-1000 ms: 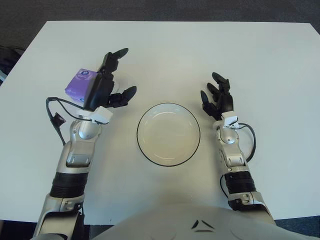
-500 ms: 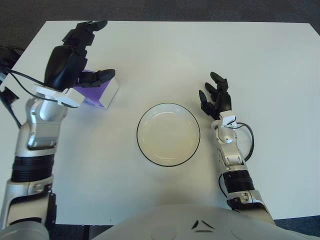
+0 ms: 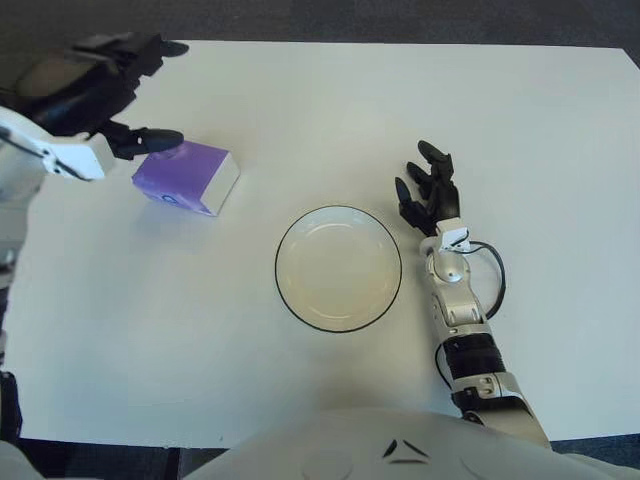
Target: Put the tissue paper into the plate.
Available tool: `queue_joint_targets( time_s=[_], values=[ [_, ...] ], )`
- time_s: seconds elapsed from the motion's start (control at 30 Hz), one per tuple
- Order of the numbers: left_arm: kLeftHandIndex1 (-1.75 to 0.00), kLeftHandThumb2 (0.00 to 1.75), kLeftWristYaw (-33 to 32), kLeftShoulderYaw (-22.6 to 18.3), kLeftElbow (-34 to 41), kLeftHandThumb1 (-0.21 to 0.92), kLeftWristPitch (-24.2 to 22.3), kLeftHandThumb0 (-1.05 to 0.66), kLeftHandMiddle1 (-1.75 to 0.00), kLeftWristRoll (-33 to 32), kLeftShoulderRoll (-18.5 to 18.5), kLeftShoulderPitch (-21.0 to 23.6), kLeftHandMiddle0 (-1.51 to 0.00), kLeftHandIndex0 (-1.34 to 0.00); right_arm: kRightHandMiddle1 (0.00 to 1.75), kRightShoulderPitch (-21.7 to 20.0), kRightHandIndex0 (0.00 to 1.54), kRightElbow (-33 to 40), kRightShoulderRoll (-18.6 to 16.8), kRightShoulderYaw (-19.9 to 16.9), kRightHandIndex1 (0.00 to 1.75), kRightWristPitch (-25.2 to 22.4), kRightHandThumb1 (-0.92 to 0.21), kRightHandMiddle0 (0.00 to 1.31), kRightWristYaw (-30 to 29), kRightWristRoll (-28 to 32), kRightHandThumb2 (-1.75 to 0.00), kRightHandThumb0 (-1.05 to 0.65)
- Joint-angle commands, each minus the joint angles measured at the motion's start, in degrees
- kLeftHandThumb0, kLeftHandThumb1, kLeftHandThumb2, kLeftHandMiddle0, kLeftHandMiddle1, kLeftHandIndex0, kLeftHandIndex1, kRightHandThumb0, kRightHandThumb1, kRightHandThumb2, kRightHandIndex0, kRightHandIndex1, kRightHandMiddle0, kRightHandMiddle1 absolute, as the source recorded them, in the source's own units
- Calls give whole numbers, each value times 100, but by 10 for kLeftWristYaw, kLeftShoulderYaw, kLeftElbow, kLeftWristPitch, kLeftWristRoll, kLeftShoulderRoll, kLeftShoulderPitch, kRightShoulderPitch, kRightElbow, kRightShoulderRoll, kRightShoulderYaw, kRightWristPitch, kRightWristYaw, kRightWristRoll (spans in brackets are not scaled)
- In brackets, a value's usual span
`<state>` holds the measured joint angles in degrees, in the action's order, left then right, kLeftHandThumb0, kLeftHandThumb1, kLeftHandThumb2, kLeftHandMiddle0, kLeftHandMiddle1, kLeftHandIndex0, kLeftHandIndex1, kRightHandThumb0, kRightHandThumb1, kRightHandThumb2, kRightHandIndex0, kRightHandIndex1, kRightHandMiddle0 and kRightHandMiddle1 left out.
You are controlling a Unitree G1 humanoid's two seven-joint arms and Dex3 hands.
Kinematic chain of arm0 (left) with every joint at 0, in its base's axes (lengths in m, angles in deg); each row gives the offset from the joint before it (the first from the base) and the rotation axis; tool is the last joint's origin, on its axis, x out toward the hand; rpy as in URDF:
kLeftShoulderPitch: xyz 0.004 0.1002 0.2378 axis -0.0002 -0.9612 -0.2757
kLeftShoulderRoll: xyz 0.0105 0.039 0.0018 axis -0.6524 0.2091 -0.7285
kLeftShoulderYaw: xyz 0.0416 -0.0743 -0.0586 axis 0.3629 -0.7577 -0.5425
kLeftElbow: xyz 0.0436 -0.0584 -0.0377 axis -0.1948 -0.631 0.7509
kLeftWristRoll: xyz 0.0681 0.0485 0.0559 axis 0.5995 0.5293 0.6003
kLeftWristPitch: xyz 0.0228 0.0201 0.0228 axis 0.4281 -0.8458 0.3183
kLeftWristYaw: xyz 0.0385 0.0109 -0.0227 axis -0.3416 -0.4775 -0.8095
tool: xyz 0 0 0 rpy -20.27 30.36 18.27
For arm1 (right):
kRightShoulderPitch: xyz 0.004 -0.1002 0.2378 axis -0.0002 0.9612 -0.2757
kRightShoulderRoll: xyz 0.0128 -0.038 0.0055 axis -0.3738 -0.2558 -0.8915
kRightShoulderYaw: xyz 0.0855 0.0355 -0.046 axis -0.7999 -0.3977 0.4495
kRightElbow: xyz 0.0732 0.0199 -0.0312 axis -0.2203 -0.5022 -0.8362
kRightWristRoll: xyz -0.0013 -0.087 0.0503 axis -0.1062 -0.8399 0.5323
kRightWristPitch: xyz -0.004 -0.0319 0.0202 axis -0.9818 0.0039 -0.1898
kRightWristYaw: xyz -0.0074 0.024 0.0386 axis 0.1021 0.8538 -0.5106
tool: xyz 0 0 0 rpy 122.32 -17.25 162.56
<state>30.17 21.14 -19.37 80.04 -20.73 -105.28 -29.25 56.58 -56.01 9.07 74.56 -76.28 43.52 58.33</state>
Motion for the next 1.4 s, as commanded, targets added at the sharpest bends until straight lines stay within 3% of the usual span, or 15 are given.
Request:
queue_joint_targets(
  time_s=[0.0, 0.1, 0.27, 0.43, 0.57, 0.87, 1.37],
  values=[
    [-50, 61, 19, 15, -15, 92, 12, -91, -1, 11, -28, 12, -18, 0, 68, 38, 30, -52, -4, -3, 37, -34, -91, 0, 5, 12, -42, -59],
    [-53, 56, 22, 22, -23, 92, 16, -93, 0, 13, -34, 16, -17, 0, 68, 36, 30, -57, -3, -5, 37, -30, -91, 0, 7, 13, -42, -58],
    [-59, 50, 8, 43, -90, 92, 71, -99, 0, 41, -67, 28, -16, 0, 67, 31, 30, -68, -1, -7, 37, -23, -92, 0, 5, 12, -42, -59],
    [-65, 45, 45, 82, -106, 92, 108, -104, 0, 69, -105, 47, -16, 0, 69, 25, 31, -79, 0, -9, 37, -19, -92, 0, 2, 11, -42, -59],
    [-69, 39, 72, 100, -121, 92, 126, -104, 0, 63, -113, 63, -16, 0, 69, 21, 31, -87, 0, -10, 37, -16, -92, 0, 0, 10, -42, -60],
    [-71, 23, 124, 142, -133, 92, 125, -100, 0, 54, -94, 96, -15, 0, 71, 10, 32, -109, 0, -16, 38, -1, -91, 0, 5, 19, -42, -56],
    [-70, 24, 48, 208, -244, 92, 212, -98, -1, 113, -38, 162, -17, 0, 70, 11, 32, -117, 5, -21, 39, 15, -90, 0, 5, 23, -43, -56]
  ],
)
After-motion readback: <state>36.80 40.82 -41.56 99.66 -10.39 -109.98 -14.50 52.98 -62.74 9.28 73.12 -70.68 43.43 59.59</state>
